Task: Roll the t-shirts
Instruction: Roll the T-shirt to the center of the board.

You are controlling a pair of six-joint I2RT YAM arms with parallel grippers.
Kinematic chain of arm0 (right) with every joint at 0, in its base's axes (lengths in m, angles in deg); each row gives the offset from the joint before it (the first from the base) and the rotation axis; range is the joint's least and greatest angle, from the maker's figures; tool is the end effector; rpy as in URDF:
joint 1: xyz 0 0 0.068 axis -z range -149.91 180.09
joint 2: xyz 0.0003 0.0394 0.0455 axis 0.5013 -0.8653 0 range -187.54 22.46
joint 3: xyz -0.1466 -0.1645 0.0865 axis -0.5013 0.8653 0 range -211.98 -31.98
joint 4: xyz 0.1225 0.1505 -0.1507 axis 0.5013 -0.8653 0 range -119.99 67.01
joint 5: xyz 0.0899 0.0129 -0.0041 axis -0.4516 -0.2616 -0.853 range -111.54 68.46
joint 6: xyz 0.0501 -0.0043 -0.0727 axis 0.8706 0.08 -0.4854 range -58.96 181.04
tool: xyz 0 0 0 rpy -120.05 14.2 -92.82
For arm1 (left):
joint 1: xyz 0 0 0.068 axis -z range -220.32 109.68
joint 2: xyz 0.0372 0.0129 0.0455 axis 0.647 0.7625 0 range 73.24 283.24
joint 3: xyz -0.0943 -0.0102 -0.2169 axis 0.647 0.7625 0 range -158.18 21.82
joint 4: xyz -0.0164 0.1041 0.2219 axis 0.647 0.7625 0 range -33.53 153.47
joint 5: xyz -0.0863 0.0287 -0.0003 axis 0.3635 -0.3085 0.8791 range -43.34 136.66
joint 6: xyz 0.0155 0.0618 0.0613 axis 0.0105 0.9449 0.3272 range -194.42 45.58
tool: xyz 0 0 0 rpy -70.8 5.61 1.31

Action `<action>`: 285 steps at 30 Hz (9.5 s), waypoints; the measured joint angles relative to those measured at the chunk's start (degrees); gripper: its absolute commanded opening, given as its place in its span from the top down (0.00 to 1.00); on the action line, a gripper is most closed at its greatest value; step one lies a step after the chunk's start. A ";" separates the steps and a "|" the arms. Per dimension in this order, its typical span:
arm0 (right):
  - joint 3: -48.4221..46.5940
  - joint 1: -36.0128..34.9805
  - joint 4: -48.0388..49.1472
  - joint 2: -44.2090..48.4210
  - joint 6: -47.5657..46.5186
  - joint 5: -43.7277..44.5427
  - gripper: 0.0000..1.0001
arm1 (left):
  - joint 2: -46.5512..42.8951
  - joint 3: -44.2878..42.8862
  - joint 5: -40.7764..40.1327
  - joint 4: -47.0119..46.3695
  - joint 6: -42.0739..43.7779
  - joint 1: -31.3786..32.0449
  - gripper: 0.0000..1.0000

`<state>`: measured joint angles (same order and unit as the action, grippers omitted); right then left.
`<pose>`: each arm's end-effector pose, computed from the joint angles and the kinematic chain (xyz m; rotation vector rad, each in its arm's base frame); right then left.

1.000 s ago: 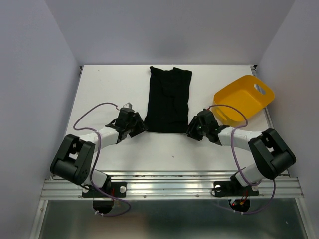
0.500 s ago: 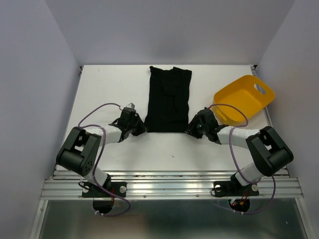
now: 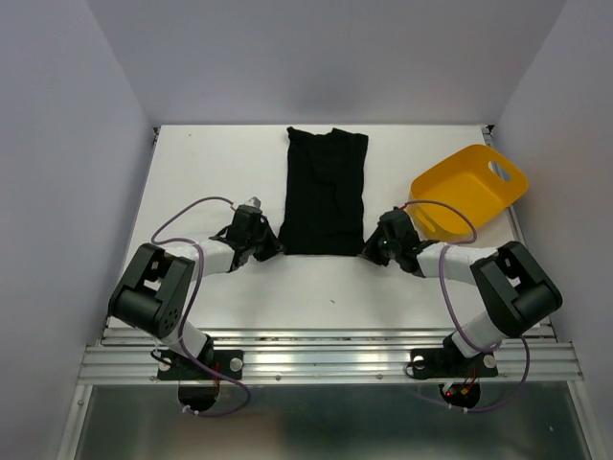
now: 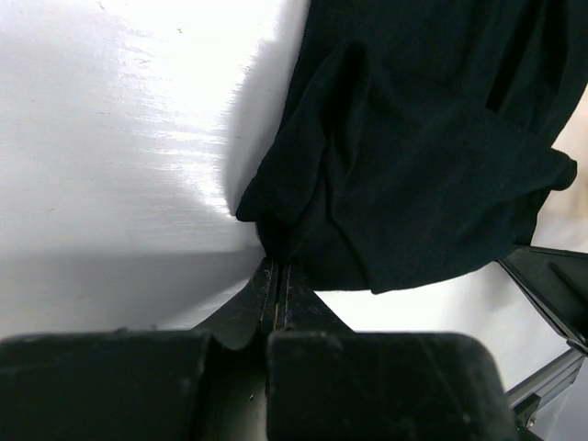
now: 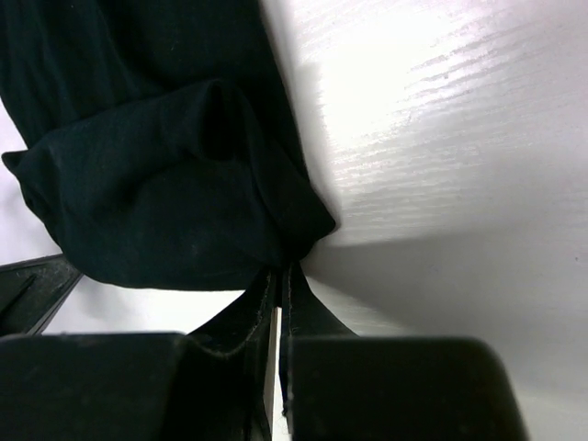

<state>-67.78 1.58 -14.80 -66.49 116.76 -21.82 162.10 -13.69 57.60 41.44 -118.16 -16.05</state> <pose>0.2709 0.1476 0.0855 0.5794 2.4047 0.6921 0.2841 -0.1446 0.0991 -0.2919 2.3489 -0.8283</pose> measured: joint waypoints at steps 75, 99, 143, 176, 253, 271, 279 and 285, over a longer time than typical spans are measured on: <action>-12.96 -1.51 -21.70 4.52 -8.96 4.59 0.62 | 5.27 -21.70 0.35 27.52 7.85 -0.83 0.60; -14.16 -3.28 -20.06 13.42 -13.05 -3.74 0.83 | 10.47 -27.32 0.24 26.53 11.89 -1.14 0.61; -28.24 -6.71 -21.07 -13.68 -16.50 2.82 0.94 | -0.26 -25.53 -1.29 24.81 12.59 4.33 0.77; -29.00 -4.87 -21.57 -4.44 -38.40 0.24 0.29 | 13.68 -27.21 -1.95 22.21 12.87 5.20 1.00; -4.76 2.10 -9.42 -0.90 -26.56 -17.16 0.74 | 2.43 -26.32 -0.76 23.43 13.68 3.63 1.00; -10.62 1.81 -22.60 14.10 -27.21 -8.92 0.74 | 0.02 -22.62 1.42 23.93 11.32 11.08 1.00; -11.67 1.77 -23.41 10.21 -26.08 -9.88 0.97 | 3.04 -22.62 1.11 23.87 11.28 11.30 1.00; -12.28 1.51 -23.17 5.14 -26.14 -9.49 0.98 | 7.08 -22.62 -0.48 23.89 11.30 11.32 1.00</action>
<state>-80.06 3.08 -37.97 -61.35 90.62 -31.30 169.18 -36.31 57.12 65.33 -106.86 -4.72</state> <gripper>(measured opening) 0.036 0.025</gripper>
